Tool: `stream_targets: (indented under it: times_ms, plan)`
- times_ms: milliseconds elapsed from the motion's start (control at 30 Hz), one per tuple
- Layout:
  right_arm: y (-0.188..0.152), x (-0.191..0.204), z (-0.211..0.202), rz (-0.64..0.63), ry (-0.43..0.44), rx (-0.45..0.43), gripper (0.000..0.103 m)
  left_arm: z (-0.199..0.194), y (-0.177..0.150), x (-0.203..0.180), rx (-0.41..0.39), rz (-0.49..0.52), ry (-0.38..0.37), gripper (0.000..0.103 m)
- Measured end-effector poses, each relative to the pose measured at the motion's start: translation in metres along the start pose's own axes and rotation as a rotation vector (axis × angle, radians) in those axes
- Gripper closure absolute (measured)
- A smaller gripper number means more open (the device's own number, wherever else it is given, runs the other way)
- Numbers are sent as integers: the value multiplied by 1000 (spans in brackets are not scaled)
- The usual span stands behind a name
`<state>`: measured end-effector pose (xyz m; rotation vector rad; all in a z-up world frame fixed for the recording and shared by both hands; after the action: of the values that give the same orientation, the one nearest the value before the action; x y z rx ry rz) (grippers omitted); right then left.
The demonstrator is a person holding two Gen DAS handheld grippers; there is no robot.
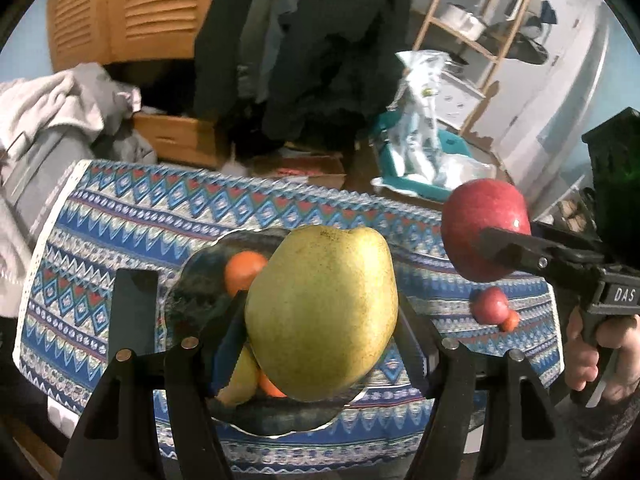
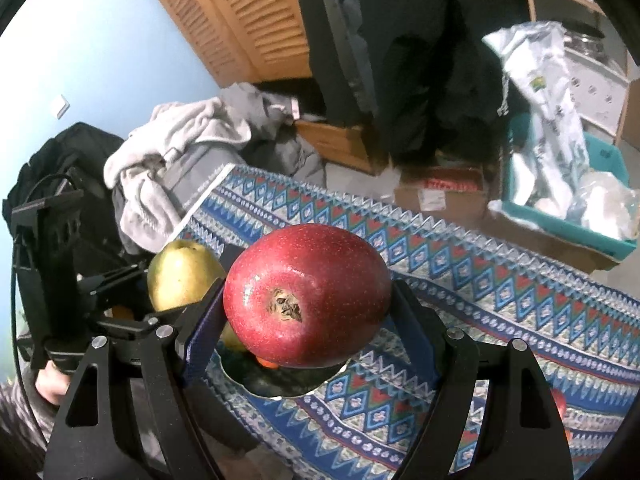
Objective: Organize fruits
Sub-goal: 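Bring the pear and apple over the glass bowl with both tools, then open both tools to drop the pear and apple into the bowl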
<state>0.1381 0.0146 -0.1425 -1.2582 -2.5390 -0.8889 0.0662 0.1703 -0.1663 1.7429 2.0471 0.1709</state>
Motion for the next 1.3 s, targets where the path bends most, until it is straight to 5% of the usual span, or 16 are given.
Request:
stream_targets:
  times_ms: [733, 1300]
  plan:
    - [-15, -2, 138, -49, -80, 220, 24, 80, -13, 80, 137, -141, 49, 33]
    - [-23, -9, 178, -84, -133, 297, 23, 108, -11, 87, 186, -155, 73, 34]
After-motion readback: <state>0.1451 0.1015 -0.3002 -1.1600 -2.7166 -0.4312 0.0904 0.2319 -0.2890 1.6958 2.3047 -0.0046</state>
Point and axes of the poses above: each gripper's, at about its wrist camera, not at the fingertips, and z roughly the way its jaws point, x to its left, y to its top, the point moved 6 cm from there along z, roughly the way its jaws point, and after that the axes turned 9 degrees about x, right-handed, at the moved point
